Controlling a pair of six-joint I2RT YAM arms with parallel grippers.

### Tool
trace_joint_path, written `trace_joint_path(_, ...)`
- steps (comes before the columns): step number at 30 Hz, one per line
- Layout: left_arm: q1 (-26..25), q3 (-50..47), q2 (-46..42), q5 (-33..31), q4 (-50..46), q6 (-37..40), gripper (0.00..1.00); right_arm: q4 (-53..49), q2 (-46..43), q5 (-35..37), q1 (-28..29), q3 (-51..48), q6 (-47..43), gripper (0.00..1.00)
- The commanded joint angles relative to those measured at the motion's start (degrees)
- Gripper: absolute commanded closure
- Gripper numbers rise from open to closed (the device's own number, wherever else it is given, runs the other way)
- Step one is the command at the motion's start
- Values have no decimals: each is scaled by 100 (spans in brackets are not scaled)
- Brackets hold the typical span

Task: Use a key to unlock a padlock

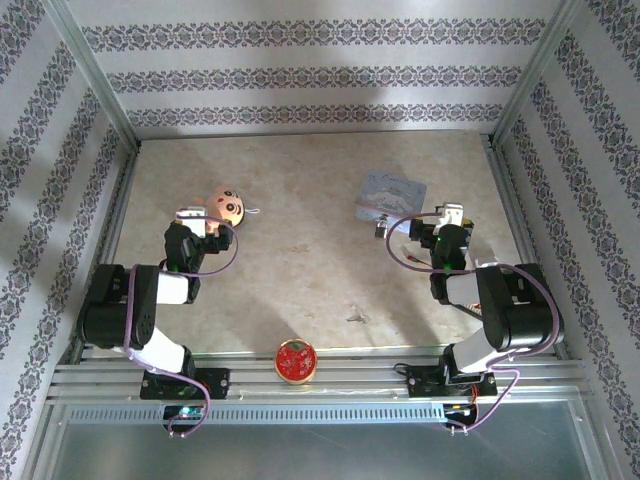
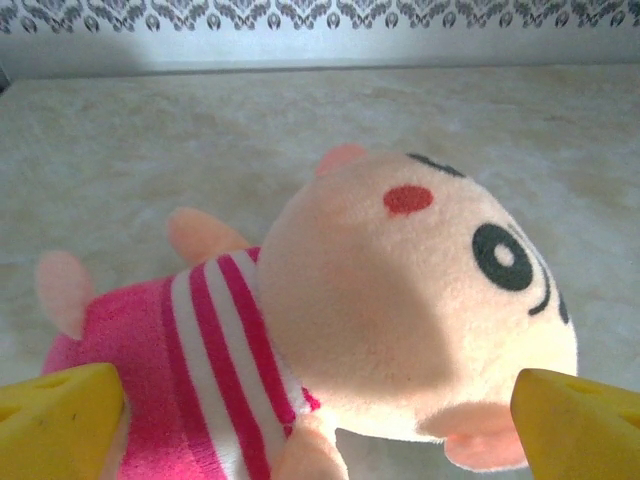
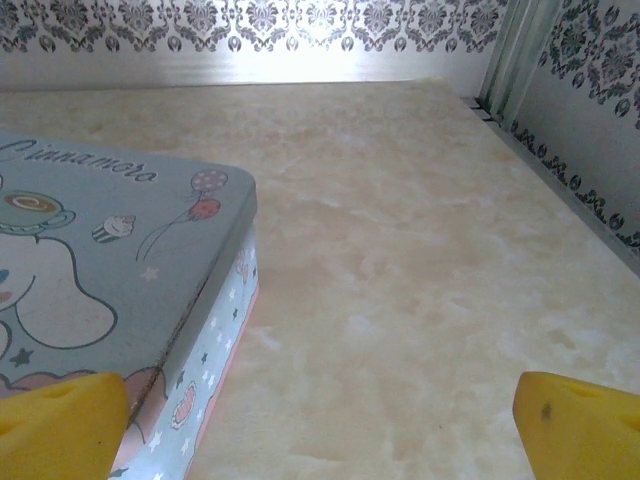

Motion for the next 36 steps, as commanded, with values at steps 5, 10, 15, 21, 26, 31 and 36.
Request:
trace_joint_path(5,26,-19,-1219,-428,-902,-210,1,147,-159,160,134,-55,-90,2)
trace_joint_path(10,22,14,-1887,-495,-1323,-393,1,55,-312,229,166,-41,-121,2)
trace_joint_path(15,22,41,-2244,-571,-1520,-634,1,-1604,-1549,424,231,336,-119,2)
trace_joint_path(21,4,292,-2679,-498,-2019,-998,1,-3411,-2846,669,439,555,421,2)
trace_joint_path(26,-13,585,-3045,-385,-2592,-1487,1,-5429,-3748,1181,1112,916,1062,3)
trace_joint_path(31,-163,898,-3187,-27,-3010,-1874,1,-7399,-4264,1631,2148,1364,2051,13)
trace_joint_path(36,-522,767,-3215,65,-2704,-2134,1,-8487,-4005,1575,3096,1708,3168,21)
